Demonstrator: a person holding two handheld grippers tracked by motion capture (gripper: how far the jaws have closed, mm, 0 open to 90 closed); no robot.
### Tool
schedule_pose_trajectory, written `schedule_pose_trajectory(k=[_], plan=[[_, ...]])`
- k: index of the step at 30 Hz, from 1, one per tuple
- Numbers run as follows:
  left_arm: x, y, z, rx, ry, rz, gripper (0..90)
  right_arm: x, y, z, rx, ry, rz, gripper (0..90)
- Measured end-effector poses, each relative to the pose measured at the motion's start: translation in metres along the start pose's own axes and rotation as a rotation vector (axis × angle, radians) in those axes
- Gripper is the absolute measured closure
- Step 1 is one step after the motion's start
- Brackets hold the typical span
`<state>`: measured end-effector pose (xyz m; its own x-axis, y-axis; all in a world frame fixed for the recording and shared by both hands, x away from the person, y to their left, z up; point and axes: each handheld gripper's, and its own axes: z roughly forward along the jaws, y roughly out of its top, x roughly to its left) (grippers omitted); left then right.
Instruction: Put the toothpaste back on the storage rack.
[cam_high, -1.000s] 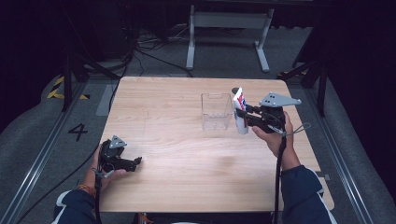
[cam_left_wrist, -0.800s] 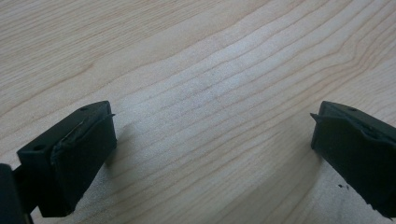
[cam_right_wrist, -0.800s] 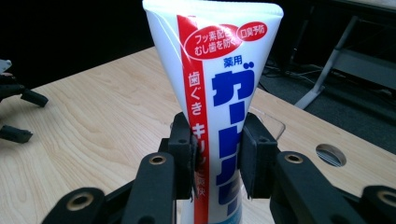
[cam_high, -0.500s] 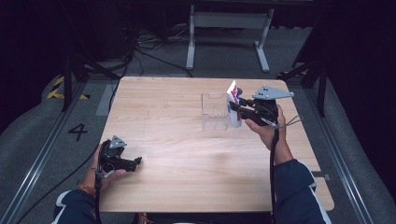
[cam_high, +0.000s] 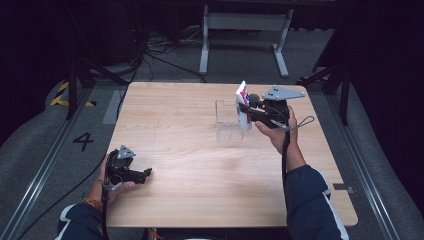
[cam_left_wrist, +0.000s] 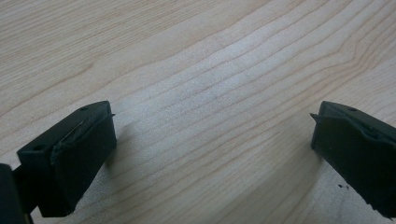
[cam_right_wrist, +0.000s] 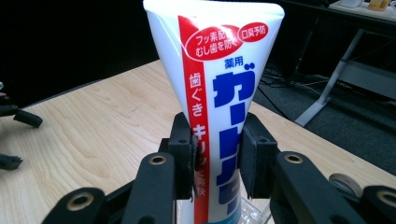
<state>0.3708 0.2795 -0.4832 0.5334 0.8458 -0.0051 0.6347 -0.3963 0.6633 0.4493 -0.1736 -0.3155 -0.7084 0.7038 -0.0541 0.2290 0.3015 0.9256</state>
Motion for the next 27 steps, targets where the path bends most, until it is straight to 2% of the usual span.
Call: schedule_pose_trajectory(k=[11,16,22,27], plan=[[0.000,0.000,0.000,0.000,0.000,0.001,0.4,-0.001,0.011,0.018,0.007,-0.004,-0.011,70.2],[0.000,0.000,0.000,-0.002,-0.001,-0.003,0.6,-0.002,0.010,0.026,0.012,-0.006,-0.015,70.1],[0.000,0.000,0.000,0.003,-0.002,0.003,0.6,-0.008,0.006,0.041,0.027,-0.021,-0.001,70.1],[0.000,0.000,0.000,-0.005,-0.001,-0.002,0.6,-0.013,0.004,0.047,0.028,-0.028,0.010,70.1]])
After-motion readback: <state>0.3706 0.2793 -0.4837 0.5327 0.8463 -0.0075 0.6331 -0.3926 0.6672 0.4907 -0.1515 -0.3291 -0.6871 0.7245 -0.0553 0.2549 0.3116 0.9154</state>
